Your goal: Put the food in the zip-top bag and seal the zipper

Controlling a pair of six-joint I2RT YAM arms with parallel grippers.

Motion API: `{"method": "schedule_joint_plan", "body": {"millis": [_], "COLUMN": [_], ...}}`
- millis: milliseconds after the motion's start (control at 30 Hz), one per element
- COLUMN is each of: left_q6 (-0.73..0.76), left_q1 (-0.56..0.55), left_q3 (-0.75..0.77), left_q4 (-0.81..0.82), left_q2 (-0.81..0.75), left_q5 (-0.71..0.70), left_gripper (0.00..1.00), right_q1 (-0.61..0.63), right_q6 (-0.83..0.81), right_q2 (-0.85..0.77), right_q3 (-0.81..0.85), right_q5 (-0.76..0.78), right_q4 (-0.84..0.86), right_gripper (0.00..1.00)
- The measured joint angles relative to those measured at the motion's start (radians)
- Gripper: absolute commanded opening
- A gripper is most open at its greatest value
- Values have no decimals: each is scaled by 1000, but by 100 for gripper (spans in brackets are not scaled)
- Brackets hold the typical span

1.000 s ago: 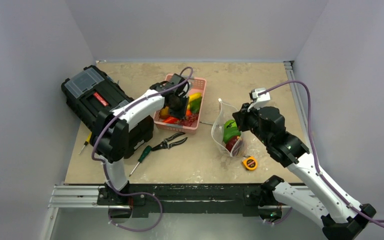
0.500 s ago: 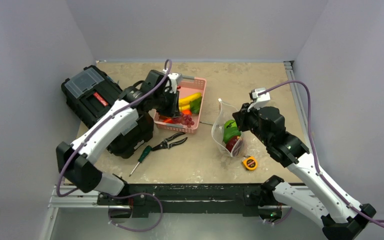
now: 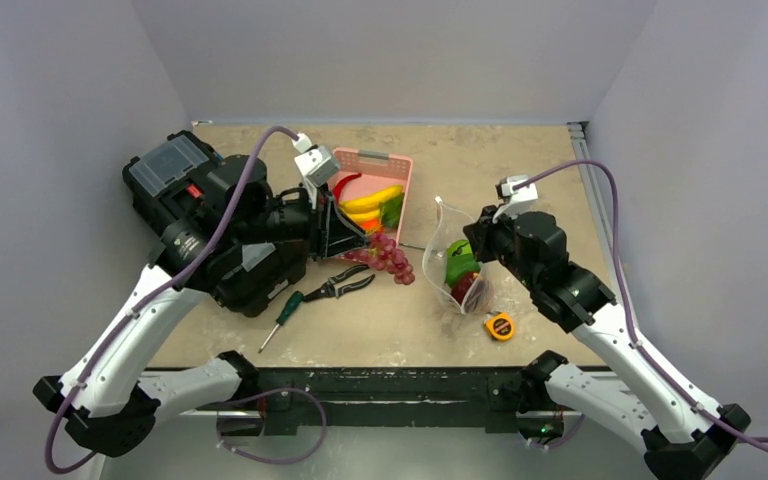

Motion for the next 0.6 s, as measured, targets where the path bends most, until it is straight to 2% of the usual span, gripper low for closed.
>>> {"method": "schedule_joint_plan", "body": {"millis": [200,500,600], "left_q6": [0,-9,-29], "left_q1": [-48,-173,-188], "left_q3": [32,94,106], "left_q4": [48,131,148], "left_q2": [20,205,254], "left_q5": [42,24,-28], "left_gripper": [0,0,0], "right_q1": [0,0,0], "right_q6": [0,2,2], "right_q2": [1,0,0], "right_q3": [0,0,0], "right_q5": [-9,-26,-26], "right_q4": [2,2,2], "right_gripper": [0,0,0]}}
